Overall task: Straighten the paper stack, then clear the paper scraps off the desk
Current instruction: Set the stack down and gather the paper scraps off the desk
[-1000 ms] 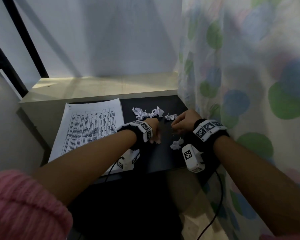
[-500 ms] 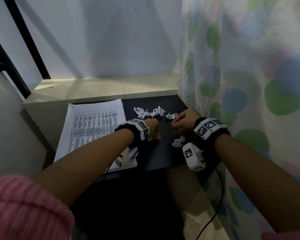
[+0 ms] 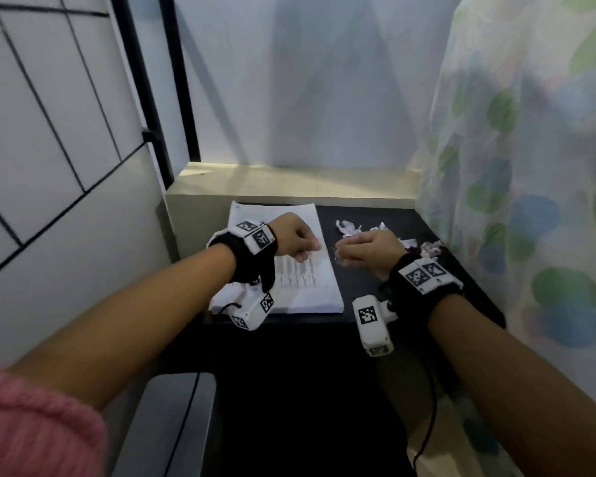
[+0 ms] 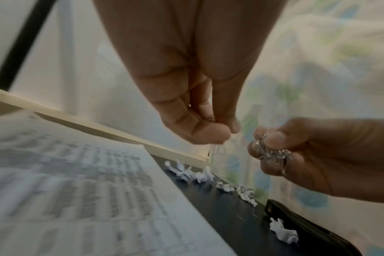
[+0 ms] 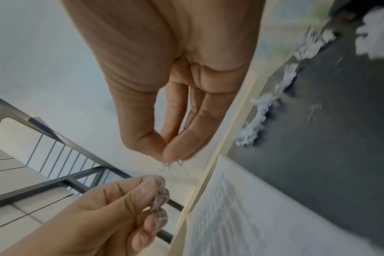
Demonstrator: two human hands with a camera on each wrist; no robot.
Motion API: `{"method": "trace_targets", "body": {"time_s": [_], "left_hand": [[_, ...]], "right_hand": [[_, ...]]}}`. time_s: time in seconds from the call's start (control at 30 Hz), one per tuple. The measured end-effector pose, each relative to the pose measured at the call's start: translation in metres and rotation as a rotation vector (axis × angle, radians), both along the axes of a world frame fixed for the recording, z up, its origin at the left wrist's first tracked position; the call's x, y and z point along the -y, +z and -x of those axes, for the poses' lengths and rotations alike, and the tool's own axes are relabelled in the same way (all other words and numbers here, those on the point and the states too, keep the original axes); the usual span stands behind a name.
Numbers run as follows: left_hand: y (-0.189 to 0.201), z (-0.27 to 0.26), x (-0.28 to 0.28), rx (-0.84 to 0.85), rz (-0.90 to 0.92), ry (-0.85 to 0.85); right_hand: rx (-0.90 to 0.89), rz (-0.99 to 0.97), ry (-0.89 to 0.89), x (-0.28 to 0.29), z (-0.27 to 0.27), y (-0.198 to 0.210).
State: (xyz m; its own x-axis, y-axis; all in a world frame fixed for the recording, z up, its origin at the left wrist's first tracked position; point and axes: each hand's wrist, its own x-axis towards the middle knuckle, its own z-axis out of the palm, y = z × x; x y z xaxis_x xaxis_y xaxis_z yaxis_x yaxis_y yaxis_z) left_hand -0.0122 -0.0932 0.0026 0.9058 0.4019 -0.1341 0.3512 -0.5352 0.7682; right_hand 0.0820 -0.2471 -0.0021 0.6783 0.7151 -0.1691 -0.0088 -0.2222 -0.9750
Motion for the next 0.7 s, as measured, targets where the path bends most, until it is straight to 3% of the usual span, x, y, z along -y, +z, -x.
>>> {"method": "trace_targets", "body": {"time_s": [0.17,0.37,0.6,0.7], "left_hand": [[-0.014,0.097,-0.035,0.055,0.115,0.184],[-0.074,0.199,-0.055,0.017,0.204,0.423],[-0.147,0.272,-0.052,-0.152,0.234,0.516],[-0.186,0.29,-0.056,-0.245,0.326,0.574]], "right_hand": [[-0.184,-0.072,0.109,-0.041,0.061,-0.01],[-0.304,-0.038,0.316,-0.086,0.151,-0.038],[-0.248,0.104,0.587,-0.115,0.225,-0.073],[-0.141,0.238,0.646,-0.126,0.242,-0.098]]}}
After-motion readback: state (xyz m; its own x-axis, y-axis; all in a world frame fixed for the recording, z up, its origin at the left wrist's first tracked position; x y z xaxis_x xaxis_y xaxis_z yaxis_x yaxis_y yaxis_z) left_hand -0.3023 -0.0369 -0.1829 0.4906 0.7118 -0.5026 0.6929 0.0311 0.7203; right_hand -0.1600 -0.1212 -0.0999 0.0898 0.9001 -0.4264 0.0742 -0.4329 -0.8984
